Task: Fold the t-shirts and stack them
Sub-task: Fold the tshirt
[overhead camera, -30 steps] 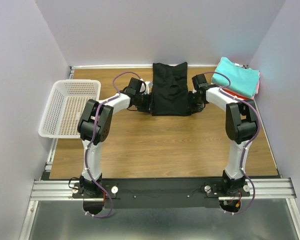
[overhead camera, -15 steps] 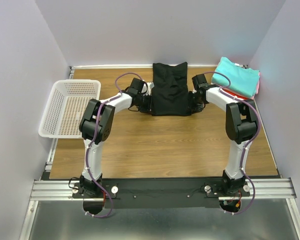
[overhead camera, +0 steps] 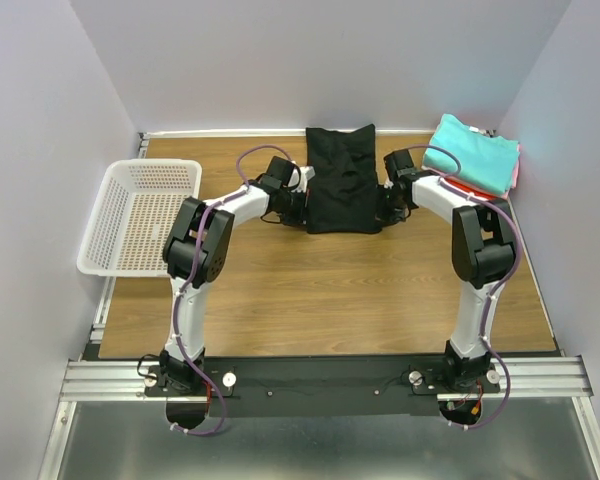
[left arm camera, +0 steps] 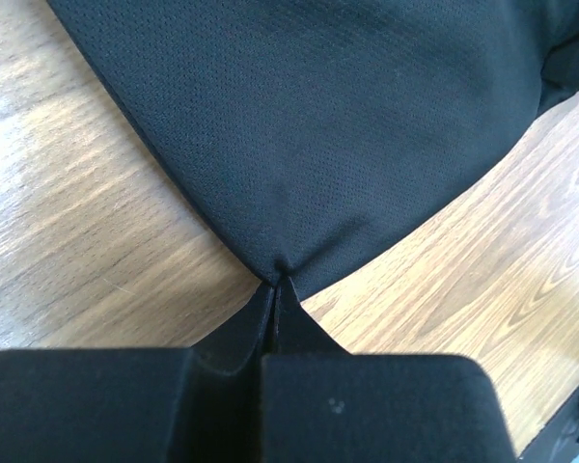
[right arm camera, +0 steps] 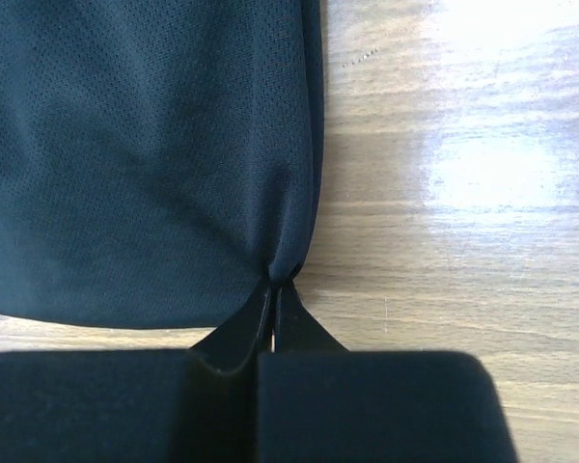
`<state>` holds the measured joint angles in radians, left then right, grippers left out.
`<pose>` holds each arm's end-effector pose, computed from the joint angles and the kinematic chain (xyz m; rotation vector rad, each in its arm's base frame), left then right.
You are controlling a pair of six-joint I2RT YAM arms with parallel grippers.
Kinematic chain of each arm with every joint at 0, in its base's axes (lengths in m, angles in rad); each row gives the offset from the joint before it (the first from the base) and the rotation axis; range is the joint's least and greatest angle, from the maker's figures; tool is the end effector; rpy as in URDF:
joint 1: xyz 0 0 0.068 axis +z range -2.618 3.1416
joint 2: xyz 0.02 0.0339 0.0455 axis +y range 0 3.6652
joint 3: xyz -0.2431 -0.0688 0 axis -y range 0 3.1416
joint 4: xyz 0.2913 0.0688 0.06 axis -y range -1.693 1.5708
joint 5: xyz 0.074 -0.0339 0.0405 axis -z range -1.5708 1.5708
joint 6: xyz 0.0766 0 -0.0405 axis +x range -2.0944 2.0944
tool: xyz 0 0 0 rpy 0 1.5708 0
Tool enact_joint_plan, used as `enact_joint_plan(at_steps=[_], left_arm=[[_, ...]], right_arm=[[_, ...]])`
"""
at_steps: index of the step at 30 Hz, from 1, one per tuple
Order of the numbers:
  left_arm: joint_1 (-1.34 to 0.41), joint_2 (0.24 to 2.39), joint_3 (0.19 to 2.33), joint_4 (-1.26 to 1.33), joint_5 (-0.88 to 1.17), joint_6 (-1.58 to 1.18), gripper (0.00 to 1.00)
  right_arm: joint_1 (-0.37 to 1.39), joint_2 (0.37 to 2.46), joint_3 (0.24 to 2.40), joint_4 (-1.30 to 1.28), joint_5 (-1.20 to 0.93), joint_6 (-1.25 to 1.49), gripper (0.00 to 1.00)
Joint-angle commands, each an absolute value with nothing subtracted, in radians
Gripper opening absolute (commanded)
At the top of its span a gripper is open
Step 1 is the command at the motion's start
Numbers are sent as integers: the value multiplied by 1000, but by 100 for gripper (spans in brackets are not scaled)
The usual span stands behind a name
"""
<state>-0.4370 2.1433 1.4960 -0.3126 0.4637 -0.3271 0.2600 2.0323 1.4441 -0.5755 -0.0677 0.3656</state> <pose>0.4403 -0.2435 0.0733 0.3372 2.5942 -0.8782 0.4465 0.1242 0.0813 0.1265 2.7600 0.2645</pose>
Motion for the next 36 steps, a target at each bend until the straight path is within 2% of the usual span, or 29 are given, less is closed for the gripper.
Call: enact_joint_plan(at_steps=[1, 13, 18, 28, 36], left_arm=[[-440, 2138, 1450, -434, 324, -244, 0], [-428, 2010, 1381, -482, 316, -219, 0], [-428, 1935, 1330, -514, 327, -207, 0], [-436, 1683, 1163, -580, 383, -239, 0], [-442, 1490, 1088, -656, 434, -291, 0]], right_arm=[[259, 1987, 1391, -611, -48, 350, 0], [256, 1876, 1328, -692, -5, 318, 0], [256, 1824, 1309, -778, -54, 313, 0], [275, 1658, 1247, -968, -110, 342, 0], [356, 1534, 1233, -1114, -117, 434, 0]])
